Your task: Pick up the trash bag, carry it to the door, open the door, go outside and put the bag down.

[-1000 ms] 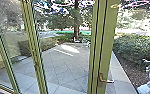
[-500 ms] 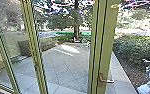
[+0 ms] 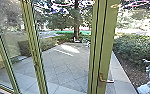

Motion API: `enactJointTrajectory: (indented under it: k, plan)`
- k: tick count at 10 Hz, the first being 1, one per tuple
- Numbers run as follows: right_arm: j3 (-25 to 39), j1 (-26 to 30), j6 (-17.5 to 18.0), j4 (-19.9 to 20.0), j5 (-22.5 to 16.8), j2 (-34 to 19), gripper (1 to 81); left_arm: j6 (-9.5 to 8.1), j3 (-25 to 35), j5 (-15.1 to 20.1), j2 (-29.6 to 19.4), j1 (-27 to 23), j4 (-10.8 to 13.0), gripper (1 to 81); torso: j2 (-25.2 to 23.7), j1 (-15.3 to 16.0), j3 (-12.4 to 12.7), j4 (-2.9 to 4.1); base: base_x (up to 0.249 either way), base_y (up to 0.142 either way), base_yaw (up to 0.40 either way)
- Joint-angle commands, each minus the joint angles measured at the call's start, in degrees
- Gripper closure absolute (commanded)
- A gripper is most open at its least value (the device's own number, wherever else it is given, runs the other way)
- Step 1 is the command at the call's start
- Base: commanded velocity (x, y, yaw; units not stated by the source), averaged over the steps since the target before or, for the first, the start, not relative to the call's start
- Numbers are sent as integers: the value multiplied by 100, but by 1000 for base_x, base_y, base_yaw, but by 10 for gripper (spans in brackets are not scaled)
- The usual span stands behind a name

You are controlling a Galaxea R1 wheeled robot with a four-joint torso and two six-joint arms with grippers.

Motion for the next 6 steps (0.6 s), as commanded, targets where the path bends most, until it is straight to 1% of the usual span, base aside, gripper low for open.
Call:
enactJointTrajectory:
  k: [1, 4, 6]
  plan:
    - [1382, 425, -13, -21, -75, -1395, 10, 5, 18, 418, 0, -340, 5, 811, 0, 0, 0, 0, 0, 0, 0]
    - [1973, 627, 4, 14, -31, -2065, 10, 14, 18, 410, 17, -339, 5, 811, 0, 2, 0, 0, 0, 0, 0]
    - [2402, 926, 4, 444, -14, -2608, 10, 5, 18, 401, 17, -339, 5, 811, 0, 0, 0, 0, 0, 0, 0]
